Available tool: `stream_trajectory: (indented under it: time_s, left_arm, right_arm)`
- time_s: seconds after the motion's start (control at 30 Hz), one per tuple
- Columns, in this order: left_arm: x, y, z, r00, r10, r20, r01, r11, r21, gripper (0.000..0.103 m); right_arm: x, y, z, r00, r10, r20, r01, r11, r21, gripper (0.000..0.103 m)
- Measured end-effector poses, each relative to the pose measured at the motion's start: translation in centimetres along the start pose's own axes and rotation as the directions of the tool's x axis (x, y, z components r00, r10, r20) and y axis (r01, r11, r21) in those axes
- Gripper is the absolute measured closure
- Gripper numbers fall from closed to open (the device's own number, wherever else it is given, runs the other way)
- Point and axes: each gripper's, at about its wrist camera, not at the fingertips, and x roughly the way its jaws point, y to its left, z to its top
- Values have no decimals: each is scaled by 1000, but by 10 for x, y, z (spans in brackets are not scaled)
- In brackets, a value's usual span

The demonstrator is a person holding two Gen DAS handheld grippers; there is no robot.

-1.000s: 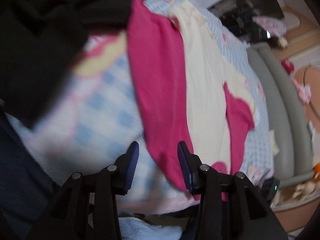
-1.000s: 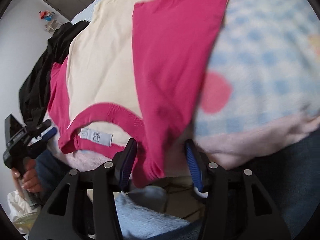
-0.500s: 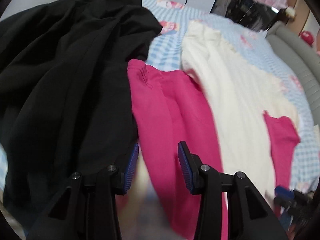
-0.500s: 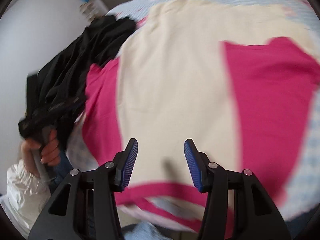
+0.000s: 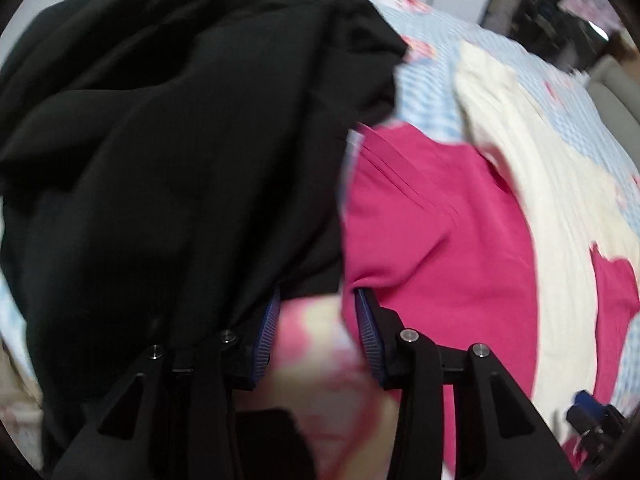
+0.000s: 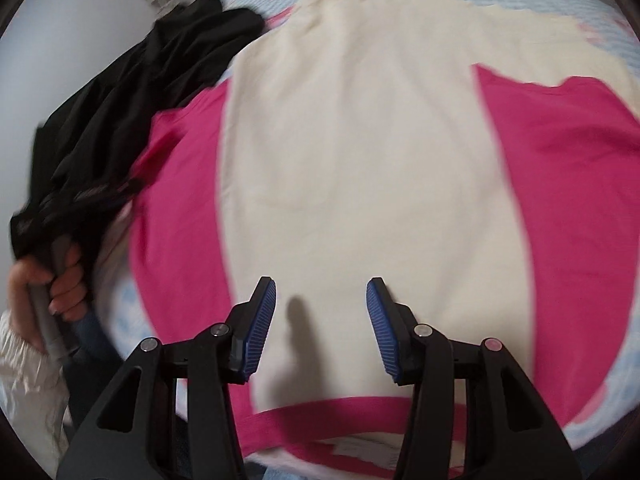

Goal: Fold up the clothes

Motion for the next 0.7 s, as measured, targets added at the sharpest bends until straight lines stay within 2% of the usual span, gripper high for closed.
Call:
stream_trajectory:
  time_s: [0.07, 0.13, 0.23, 0.27, 0.33, 0.37, 0.47, 0.6, 0.67, 0.7]
  left_arm:
    - [1, 23, 3, 999, 36, 11, -36, 997, -61, 70]
    - [3, 45, 8, 999, 47, 5, -46, 992, -116, 73]
    - [2, 71, 15, 996, -79, -30, 71, 979, -190, 74]
    - [-2, 72, 13, 988, -154, -19, 147, 968, -205, 67]
    - [-9, 64, 9, 960, -280, 9, 277, 943, -186, 59]
    - [-12, 58, 8, 952, -306, 23, 305, 937, -171, 56]
    - [4, 47, 13, 968, -251, 21, 251, 952, -175, 46]
    - [33, 31, 23, 975, -214, -61, 201, 965, -165, 39]
    - [36, 16, 24, 981, -178, -82, 170, 980, -104, 44]
    - [35, 10, 23, 980, -185, -79, 179, 981, -81, 52]
  right_arm:
    - [-6, -9, -1, 1000, -25, 12, 25, 999, 26, 54]
    - [-7, -18, -6, 1000, -13, 3, 13, 998, 54, 54]
    - [-12, -25, -13, 1000, -3, -10, 4, 998, 62, 54]
    - [-14, -26, -14, 1000, -1, -11, 2, 998, 58, 54]
    - [-18, -27, -14, 1000, 15, -7, -15, 998, 56, 54]
    - [-20, -27, -13, 1000, 29, -3, -29, 998, 58, 54]
    - [-25, -20, -8, 999, 49, 7, -50, 997, 61, 54]
    - [-9, -9, -5, 999, 38, -15, -37, 999, 40, 54]
    - [-10, -13, -7, 999, 33, -15, -32, 998, 52, 54]
    - [-10, -14, -6, 999, 32, -14, -31, 998, 60, 54]
